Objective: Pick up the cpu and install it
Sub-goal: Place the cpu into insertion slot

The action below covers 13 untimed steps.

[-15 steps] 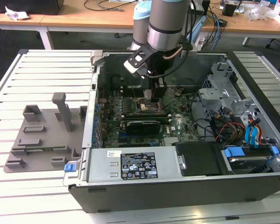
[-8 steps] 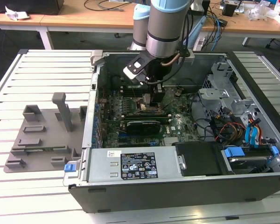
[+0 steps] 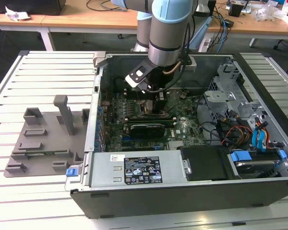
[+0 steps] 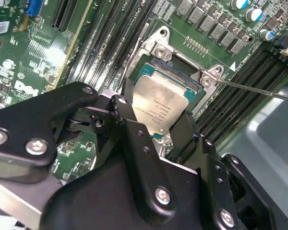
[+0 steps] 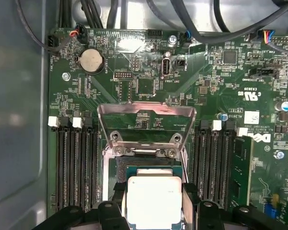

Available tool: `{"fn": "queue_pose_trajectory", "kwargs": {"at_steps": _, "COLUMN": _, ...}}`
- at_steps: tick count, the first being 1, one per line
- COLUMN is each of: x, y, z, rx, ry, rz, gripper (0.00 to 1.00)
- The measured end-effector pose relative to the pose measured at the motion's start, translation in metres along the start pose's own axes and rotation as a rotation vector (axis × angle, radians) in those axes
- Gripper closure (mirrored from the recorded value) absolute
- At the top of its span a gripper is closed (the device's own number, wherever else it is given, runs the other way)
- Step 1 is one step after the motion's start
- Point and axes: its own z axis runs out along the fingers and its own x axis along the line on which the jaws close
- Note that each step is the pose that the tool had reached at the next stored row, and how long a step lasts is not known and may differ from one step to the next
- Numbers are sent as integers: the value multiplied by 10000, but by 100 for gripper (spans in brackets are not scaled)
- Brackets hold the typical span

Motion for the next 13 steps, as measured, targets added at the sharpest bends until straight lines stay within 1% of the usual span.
{"fn": "queue_pose_trajectory", "kwargs": {"at_steps": 1, "x": 6, "y": -1, "z": 22, "rx": 0, "ry": 0, "rz": 3, "gripper": 45}}
{"fn": "queue_pose_trajectory", "kwargs": {"at_steps": 4, "x": 49, "y": 0, "z": 47, "rx": 0, "ry": -1, "rz": 3, "gripper": 45}}
{"fn": "queue_pose_trajectory", "kwargs": {"at_steps": 5, "x": 51, "y": 0, "z": 53, "rx": -1, "ry": 1, "rz": 6, "gripper": 45}}
{"fn": "queue_pose_trajectory", "kwargs": {"at_steps": 7, "x": 52, "y": -5, "z": 98, "rx": -3, "ry": 2, "rz": 134, "gripper": 45}}
{"fn": "queue_pose_trajectory", "kwargs": {"at_steps": 9, "x": 52, "y": -9, "z": 130, "rx": -2, "ry": -1, "rz": 137, "gripper": 45}}
{"fn": "queue_pose_trajectory", "kwargs": {"at_steps": 13, "x": 62, "y": -9, "z": 151, "rx": -3, "ry": 2, "rz": 139, "gripper": 45}}
